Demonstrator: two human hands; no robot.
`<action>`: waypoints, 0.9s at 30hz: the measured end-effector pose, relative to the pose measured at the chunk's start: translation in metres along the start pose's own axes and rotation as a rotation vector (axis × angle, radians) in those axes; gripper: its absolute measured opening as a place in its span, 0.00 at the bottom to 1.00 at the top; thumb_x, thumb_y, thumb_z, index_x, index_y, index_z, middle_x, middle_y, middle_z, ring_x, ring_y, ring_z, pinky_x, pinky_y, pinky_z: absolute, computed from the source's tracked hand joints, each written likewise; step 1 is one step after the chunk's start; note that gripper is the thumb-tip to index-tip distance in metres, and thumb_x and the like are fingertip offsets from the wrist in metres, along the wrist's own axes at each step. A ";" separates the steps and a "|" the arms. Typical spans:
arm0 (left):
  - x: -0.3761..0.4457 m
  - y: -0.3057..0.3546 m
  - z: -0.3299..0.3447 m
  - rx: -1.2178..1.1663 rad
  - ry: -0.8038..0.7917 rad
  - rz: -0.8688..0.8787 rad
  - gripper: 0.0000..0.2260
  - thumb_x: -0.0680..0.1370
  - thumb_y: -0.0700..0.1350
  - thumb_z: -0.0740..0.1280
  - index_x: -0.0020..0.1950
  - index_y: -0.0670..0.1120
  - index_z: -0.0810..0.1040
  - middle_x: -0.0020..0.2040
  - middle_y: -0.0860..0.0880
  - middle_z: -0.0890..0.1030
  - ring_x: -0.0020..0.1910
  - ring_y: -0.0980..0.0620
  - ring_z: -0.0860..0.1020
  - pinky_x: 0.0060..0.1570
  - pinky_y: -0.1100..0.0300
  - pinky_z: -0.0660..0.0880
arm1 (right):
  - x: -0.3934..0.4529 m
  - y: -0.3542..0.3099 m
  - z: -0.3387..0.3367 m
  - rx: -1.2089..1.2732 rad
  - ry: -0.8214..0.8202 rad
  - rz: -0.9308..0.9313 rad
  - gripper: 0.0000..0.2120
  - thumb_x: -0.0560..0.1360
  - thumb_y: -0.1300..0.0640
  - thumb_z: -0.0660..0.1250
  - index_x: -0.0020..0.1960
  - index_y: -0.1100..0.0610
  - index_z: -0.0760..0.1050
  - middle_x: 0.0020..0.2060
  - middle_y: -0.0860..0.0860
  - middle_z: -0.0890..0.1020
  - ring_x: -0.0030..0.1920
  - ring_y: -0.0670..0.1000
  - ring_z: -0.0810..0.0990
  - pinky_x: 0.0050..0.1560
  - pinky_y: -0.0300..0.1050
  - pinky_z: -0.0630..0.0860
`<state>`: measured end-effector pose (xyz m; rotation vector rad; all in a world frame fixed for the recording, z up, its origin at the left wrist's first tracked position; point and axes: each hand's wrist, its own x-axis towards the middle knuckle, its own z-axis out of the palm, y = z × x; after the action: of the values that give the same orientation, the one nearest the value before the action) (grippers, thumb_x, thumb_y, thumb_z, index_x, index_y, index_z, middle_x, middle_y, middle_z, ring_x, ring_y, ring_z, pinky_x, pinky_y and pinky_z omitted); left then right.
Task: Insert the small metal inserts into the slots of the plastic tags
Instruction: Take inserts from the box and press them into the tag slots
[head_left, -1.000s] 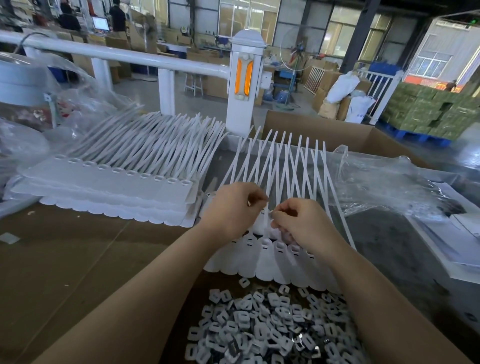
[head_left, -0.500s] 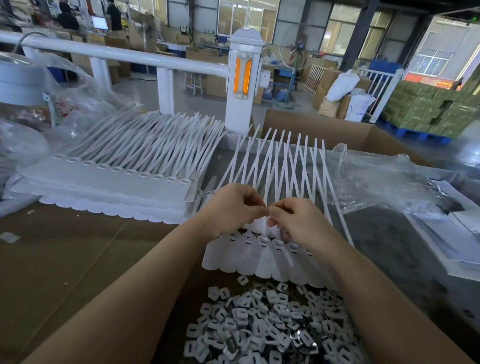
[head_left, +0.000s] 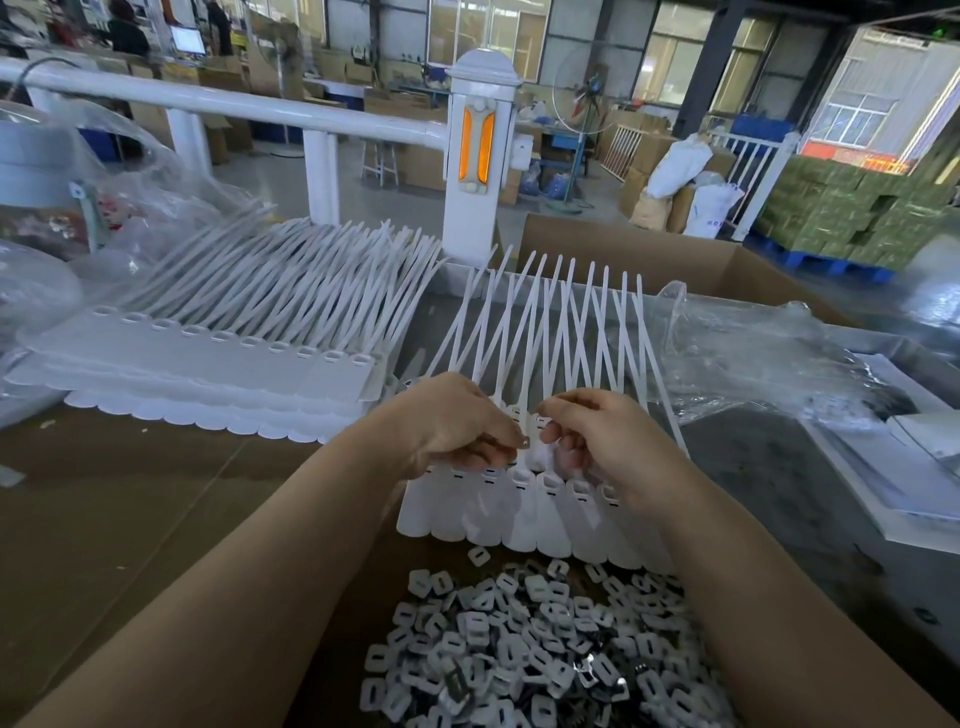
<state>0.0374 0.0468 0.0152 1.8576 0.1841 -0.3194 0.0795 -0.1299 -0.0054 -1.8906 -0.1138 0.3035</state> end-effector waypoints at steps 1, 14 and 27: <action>-0.001 0.001 0.001 0.030 -0.015 -0.023 0.08 0.73 0.37 0.74 0.48 0.34 0.83 0.37 0.42 0.84 0.30 0.53 0.79 0.30 0.65 0.76 | 0.001 0.001 -0.001 0.026 0.002 0.018 0.06 0.81 0.56 0.66 0.51 0.56 0.80 0.33 0.48 0.83 0.32 0.49 0.72 0.27 0.41 0.67; 0.001 0.000 0.015 0.370 0.068 -0.043 0.10 0.68 0.45 0.77 0.41 0.39 0.83 0.31 0.48 0.76 0.29 0.50 0.71 0.30 0.62 0.67 | 0.002 0.002 -0.002 -0.017 -0.028 0.012 0.06 0.80 0.54 0.67 0.53 0.55 0.80 0.33 0.48 0.84 0.29 0.47 0.73 0.28 0.41 0.67; 0.003 -0.001 0.018 0.453 0.067 -0.019 0.10 0.70 0.46 0.76 0.47 0.41 0.85 0.47 0.41 0.84 0.42 0.45 0.80 0.47 0.53 0.79 | 0.000 0.000 -0.001 -0.017 -0.043 0.009 0.06 0.81 0.55 0.67 0.54 0.56 0.79 0.33 0.48 0.84 0.26 0.45 0.73 0.21 0.35 0.65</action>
<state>0.0373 0.0301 0.0084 2.3180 0.1859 -0.3308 0.0795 -0.1312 -0.0047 -1.9020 -0.1369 0.3504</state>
